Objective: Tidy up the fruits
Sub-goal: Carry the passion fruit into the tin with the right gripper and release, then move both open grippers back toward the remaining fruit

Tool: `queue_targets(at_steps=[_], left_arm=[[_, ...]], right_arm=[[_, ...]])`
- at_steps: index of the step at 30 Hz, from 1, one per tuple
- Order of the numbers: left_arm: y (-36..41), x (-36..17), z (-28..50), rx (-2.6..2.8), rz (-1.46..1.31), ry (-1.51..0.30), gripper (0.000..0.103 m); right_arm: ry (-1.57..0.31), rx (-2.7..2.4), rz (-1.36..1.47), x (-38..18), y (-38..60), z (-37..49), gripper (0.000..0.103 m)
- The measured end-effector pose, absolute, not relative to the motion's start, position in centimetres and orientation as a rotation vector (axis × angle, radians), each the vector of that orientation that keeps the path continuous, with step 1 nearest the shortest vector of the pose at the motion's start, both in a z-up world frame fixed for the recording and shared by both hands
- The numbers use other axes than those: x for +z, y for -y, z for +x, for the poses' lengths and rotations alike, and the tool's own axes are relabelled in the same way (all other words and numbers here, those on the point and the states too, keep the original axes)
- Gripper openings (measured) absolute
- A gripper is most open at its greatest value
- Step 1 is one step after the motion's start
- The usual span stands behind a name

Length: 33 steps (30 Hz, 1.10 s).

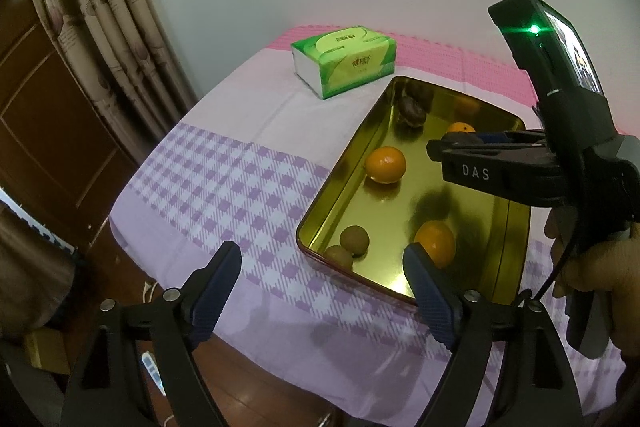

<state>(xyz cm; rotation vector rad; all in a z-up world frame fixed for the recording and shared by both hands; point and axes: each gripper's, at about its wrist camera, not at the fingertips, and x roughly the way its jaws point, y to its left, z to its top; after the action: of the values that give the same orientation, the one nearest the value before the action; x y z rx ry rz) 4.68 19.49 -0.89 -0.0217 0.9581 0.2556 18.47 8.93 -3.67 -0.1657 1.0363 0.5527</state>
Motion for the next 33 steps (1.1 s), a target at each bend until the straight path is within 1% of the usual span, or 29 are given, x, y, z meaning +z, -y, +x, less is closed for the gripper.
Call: queue_targets(at_steps=[15,19,33], left_arm=[[-19.3,-1.3,4.5,0.249,-0.009,-0.969,0.085],[-19.3,-1.4,4.6,0.248,-0.004,-0.975,0.085],[-19.0,-1.6,4.6,0.249,0.012,-0.979,0.086]], right_arm=[[-1.032,0.547,-0.14,-3.5,-9.3,19.1,0.039],[-1.019,0.549,-0.114,-3.3,-9.2,19.1,0.04],[-0.876,0.576,-0.014,0.9,-7.1,17.7,0.041]])
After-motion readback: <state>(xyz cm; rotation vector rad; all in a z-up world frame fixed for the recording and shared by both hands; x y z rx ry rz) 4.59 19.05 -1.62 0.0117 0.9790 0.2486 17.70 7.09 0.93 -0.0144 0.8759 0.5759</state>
